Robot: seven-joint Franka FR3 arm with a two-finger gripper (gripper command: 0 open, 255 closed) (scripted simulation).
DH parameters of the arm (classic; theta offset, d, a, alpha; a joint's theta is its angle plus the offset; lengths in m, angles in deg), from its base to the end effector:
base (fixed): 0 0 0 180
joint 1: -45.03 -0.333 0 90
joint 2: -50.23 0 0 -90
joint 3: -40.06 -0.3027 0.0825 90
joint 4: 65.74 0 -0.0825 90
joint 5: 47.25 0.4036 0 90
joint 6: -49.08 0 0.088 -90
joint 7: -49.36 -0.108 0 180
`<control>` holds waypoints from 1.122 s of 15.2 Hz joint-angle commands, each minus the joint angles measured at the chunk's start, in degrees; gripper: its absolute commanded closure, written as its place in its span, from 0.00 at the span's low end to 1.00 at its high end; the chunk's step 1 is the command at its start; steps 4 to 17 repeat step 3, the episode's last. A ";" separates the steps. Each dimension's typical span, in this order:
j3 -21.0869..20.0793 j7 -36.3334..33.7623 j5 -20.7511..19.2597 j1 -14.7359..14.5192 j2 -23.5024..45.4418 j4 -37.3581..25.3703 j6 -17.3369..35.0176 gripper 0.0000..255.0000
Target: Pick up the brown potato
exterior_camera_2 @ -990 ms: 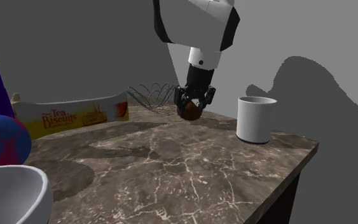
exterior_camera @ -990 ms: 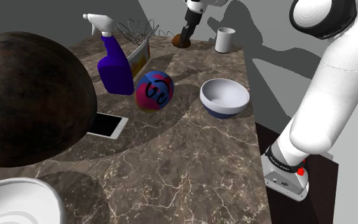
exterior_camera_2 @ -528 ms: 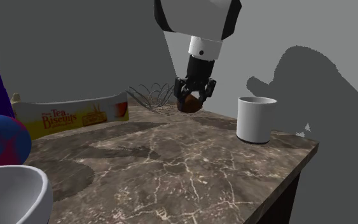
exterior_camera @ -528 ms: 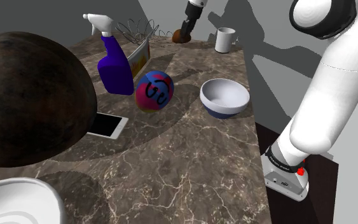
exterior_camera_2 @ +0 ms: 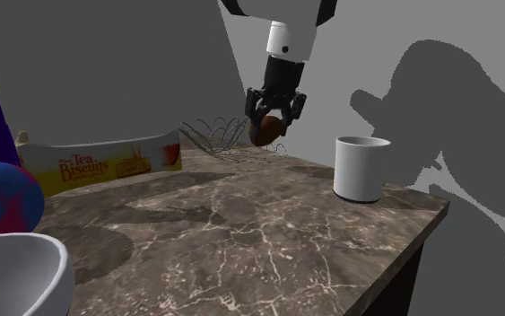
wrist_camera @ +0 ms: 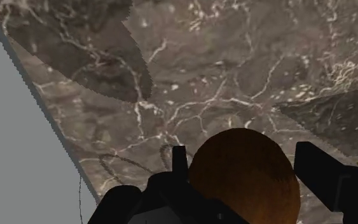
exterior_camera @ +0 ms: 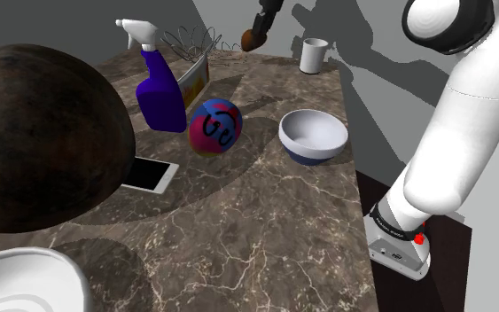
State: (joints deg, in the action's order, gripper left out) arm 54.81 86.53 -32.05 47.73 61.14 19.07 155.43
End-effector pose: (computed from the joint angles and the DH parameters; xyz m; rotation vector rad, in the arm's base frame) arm 0.6337 -0.1623 0.5720 -2.9783 -0.4546 -0.4059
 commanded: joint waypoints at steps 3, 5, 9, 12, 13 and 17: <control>0.02 -0.39 -0.02 0.09 0.39 -2.15 -1.76 1.00; 0.02 -0.39 -0.02 0.09 0.39 -2.15 -1.76 1.00; 0.02 -0.39 -0.02 0.09 0.39 -2.15 -1.76 1.00; 0.02 -0.39 -0.02 0.09 0.39 -2.15 -1.76 1.00; 0.02 -0.39 -0.02 0.09 0.39 -2.15 -1.76 1.00; 0.02 -0.39 -0.02 0.09 0.39 -2.15 -1.76 1.00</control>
